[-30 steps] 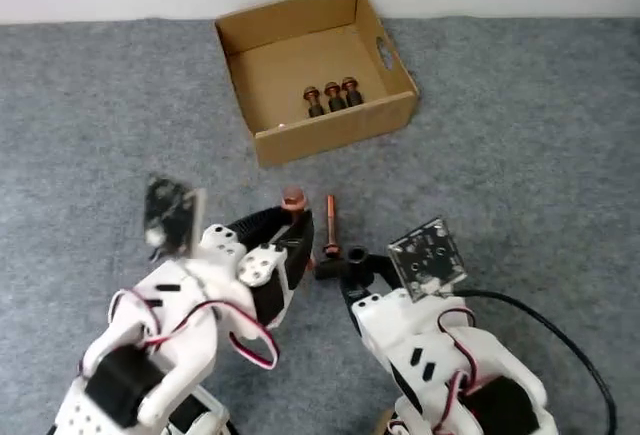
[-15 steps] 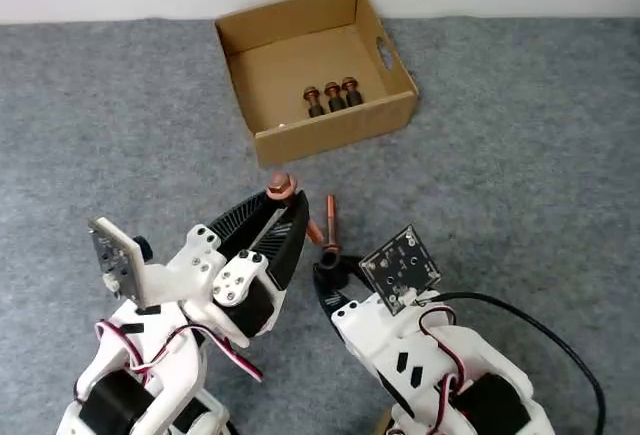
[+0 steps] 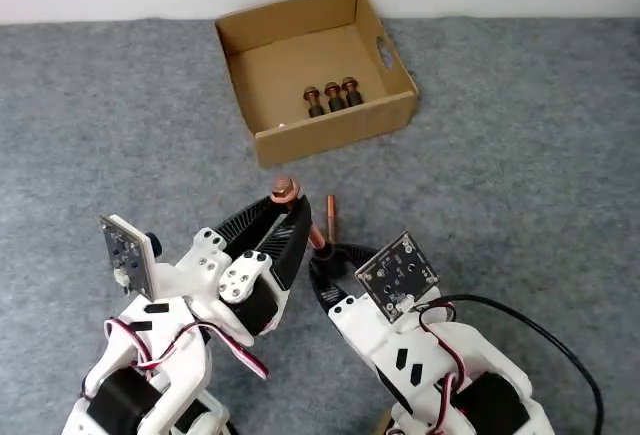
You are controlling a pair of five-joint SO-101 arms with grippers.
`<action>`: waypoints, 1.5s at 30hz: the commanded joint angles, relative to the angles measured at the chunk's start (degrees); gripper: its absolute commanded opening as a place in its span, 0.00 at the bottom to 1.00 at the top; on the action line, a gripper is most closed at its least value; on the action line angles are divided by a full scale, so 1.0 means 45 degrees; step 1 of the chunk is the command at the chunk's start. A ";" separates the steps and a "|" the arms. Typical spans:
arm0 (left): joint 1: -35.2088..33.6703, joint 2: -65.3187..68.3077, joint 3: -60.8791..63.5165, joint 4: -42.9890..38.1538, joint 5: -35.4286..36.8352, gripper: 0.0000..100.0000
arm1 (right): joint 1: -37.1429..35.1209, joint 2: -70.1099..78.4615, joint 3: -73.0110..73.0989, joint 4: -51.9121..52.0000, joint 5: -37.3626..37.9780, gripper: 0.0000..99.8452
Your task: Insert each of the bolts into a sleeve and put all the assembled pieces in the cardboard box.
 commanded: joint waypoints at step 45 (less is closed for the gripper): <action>-0.1211 0.0000 -0.2022 0.5294 -0.2833 0.20 | 0.0928 -0.0010 -0.0215 -0.0244 0.0059 0.01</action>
